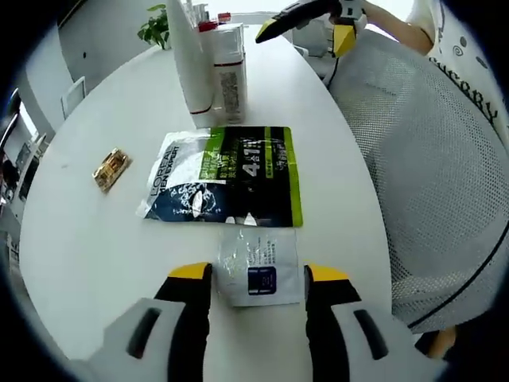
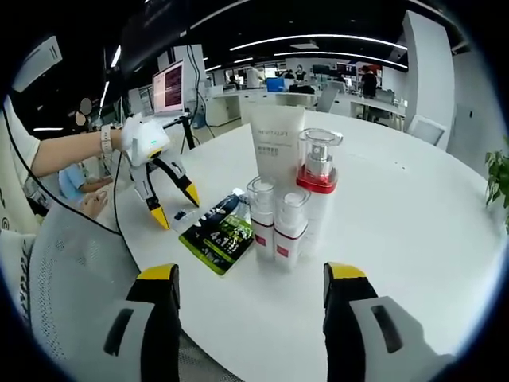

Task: Arrange the skincare products in the storage area until every visible bottle or jar stands upright without overlapping.

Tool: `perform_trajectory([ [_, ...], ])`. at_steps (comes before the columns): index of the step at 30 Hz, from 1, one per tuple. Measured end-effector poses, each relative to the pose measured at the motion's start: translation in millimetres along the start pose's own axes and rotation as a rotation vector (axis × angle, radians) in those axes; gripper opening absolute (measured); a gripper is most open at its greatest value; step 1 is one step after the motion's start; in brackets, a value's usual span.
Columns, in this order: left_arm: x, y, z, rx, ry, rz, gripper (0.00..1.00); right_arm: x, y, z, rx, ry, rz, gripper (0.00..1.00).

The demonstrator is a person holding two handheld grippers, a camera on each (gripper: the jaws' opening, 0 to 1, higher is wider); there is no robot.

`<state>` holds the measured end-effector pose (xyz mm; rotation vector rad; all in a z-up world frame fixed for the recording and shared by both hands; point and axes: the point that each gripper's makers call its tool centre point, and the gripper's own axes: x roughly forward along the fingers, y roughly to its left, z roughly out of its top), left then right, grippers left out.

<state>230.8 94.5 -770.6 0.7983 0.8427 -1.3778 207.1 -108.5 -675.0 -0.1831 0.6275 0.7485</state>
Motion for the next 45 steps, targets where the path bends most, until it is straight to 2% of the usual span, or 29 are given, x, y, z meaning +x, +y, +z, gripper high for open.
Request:
perform_trajectory([
  [3,0,-2.8,-1.3,-0.001,-0.001,-0.013,0.48,0,1,-1.5,-0.001,0.006,0.006,0.73],
  [13,1,-4.6,8.0,-0.064,-0.027,0.014,0.54,-1,0,0.6,-0.015,-0.004,0.005,0.76],
  [16,1,-2.1,8.9,-0.072,-0.028,0.040,0.55,-1,1,0.7,-0.018,-0.005,0.005,0.79],
  [19,-4,0.6,17.6,-0.112,-0.074,0.076,0.59,-1,1,1.0,-0.023,-0.003,0.004,0.82],
  [24,-10,4.9,23.9,-0.163,-0.121,0.144,0.73,-1,4,3.4,-0.038,-0.010,0.007,0.87],
  [31,-26,8.0,39.2,-0.217,-0.200,0.237,0.86,-2,4,8.3,-0.055,-0.023,-0.003,0.93],
  [36,-31,5.1,40.6,-0.257,-0.216,0.282,0.90,-3,4,10.5,-0.056,-0.032,-0.003,0.97],
  [40,-35,5.1,37.1,-0.292,-0.224,0.326,0.99,-4,7,10.8,-0.068,-0.037,-0.001,0.99],
  [45,-44,1.3,37.5,-0.351,-0.263,0.364,0.99,-6,7,13.1,-0.077,-0.045,-0.010,1.00],
])
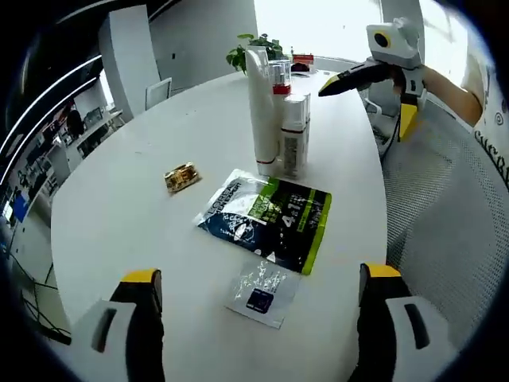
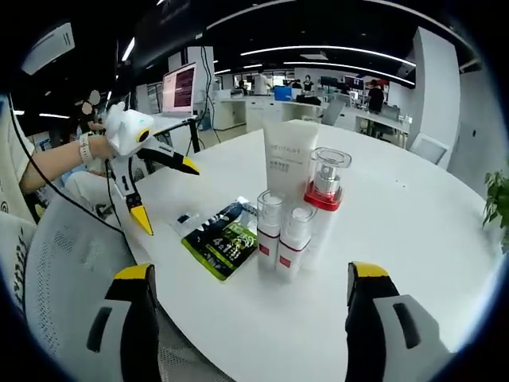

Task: Arrange the skincare products in the storage area until every visible bottle or jar stands upright without overlapping.

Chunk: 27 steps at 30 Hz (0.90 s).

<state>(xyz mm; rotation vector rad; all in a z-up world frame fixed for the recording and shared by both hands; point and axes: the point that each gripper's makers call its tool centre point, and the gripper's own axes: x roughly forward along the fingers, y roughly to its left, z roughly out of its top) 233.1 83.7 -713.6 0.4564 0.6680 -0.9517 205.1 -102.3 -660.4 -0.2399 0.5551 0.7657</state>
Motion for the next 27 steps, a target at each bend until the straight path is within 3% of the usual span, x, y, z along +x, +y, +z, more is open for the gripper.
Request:
perform_trajectory([
  [8,-23,-4.5,11.6,-0.022,-0.045,0.081,0.99,-2,2,4.4,-0.007,-0.018,-0.002,1.00],
  [27,-49,-9.5,5.5,-0.107,-0.052,0.198,0.99,-7,3,10.5,-0.030,-0.043,-0.008,1.00],
])
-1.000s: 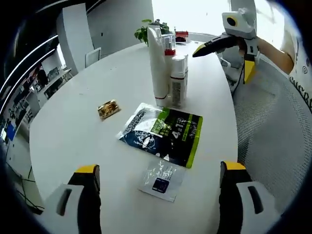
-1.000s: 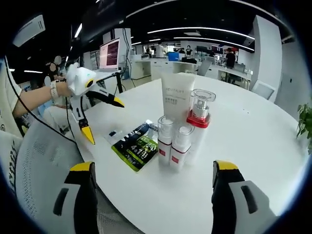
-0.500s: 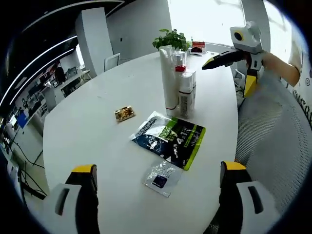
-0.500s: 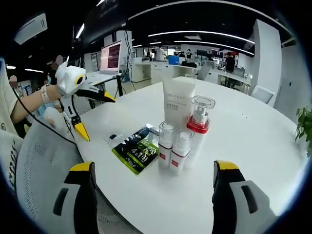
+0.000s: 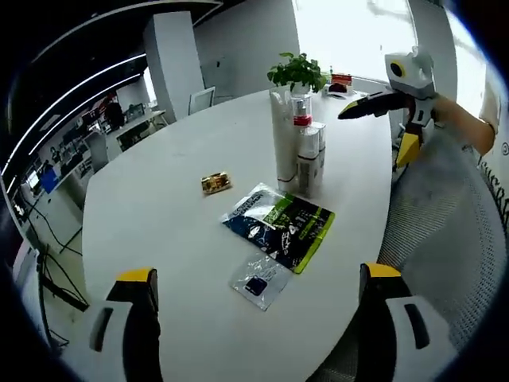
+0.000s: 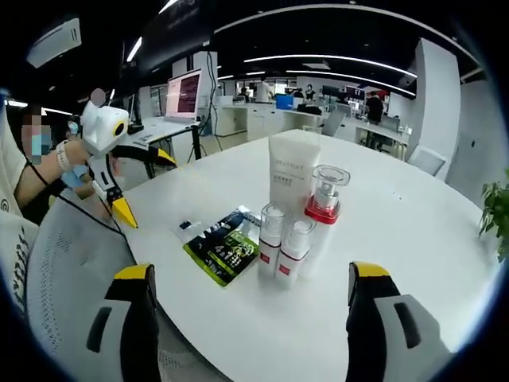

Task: Arrange the skincare products in the storage area until every visible bottle or jar stands upright without overlapping.

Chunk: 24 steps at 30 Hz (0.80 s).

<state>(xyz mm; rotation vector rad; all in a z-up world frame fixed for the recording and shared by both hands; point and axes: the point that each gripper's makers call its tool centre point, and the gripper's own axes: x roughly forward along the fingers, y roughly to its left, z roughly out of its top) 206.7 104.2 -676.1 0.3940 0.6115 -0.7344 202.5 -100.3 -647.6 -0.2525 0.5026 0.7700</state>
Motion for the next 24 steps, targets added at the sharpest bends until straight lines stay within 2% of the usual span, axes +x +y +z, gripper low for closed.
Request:
perform_trajectory([
  [2,-1,-0.1,0.7,-0.003,-0.007,0.007,0.99,0,3,5.5,0.027,-0.024,0.015,1.00],
  [7,-3,3.2,5.0,-0.005,-0.025,0.037,0.99,-1,5,9.3,-0.001,-0.030,-0.002,1.00],
  [10,-2,2.8,7.2,-0.009,-0.031,0.035,0.99,-1,5,8.4,0.012,-0.027,0.012,1.00],
  [15,1,6.6,10.3,-0.003,-0.028,0.032,0.99,-3,3,13.0,0.020,-0.059,-0.007,1.00],
  [18,4,8.3,13.6,-0.003,-0.033,0.031,0.99,-3,2,12.6,0.019,-0.055,-0.011,1.00],
  [21,9,15.6,18.0,0.017,-0.029,0.059,0.99,-2,0,13.7,0.019,-0.059,-0.020,1.00],
  [24,14,24.5,28.2,0.023,-0.050,0.080,0.99,-2,-1,16.1,0.022,-0.072,-0.027,1.00],
])
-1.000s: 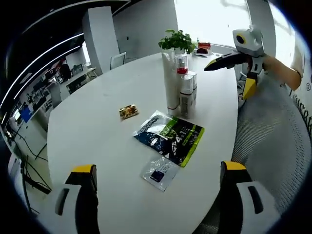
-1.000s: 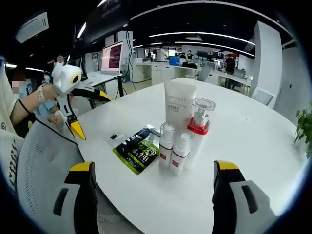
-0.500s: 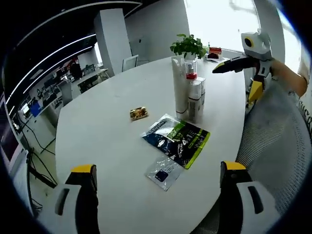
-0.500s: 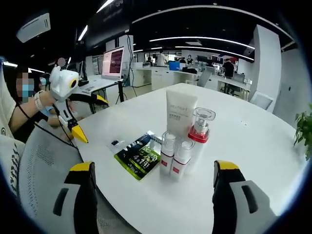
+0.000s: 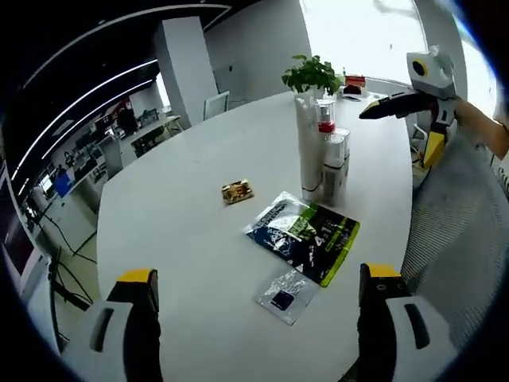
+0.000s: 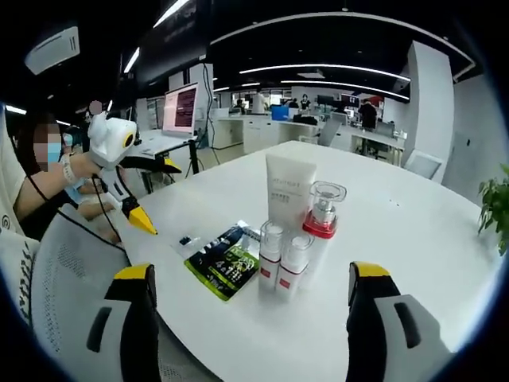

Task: Arrange the skincare products in the storage area until every visible bottle or jar stands upright without overlapping.

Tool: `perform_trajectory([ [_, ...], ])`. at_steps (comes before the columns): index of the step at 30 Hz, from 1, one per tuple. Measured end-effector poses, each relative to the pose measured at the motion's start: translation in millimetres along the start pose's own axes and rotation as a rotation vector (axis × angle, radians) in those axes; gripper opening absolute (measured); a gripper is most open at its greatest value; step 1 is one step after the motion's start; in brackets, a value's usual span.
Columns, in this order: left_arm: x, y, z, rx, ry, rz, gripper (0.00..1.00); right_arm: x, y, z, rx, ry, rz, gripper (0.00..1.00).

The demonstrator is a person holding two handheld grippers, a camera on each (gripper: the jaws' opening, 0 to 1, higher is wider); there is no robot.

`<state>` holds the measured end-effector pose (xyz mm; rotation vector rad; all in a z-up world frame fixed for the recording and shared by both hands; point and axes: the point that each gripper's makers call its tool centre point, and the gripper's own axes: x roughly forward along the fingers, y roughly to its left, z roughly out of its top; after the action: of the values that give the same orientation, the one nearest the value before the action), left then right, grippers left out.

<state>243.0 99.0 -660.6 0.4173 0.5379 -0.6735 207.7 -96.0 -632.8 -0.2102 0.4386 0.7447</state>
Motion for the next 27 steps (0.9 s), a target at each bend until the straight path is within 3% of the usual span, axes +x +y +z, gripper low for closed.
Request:
perform_trajectory([
  [3,8,6.3,6.1,-0.007,-0.012,-0.018,0.99,1,-1,-2.5,-0.005,0.013,-0.005,1.00],
  [7,25,14.4,11.1,0.054,0.023,-0.033,0.99,1,-4,-4.5,0.000,0.022,-0.015,1.00],
  [12,49,19.1,31.7,0.075,0.004,-0.069,0.99,2,-4,-6.6,0.001,0.036,-0.015,1.00],
  [14,59,19.0,32.3,0.109,0.033,-0.100,0.99,3,-5,-7.1,-0.004,0.040,-0.018,1.00],
  [18,78,24.9,42.5,0.119,0.039,-0.103,0.98,2,-9,-8.8,0.002,0.048,-0.029,1.00],
  [27,112,39.1,49.3,0.174,0.083,-0.142,0.92,0,-14,-20.8,0.032,0.074,-0.053,1.00],
])
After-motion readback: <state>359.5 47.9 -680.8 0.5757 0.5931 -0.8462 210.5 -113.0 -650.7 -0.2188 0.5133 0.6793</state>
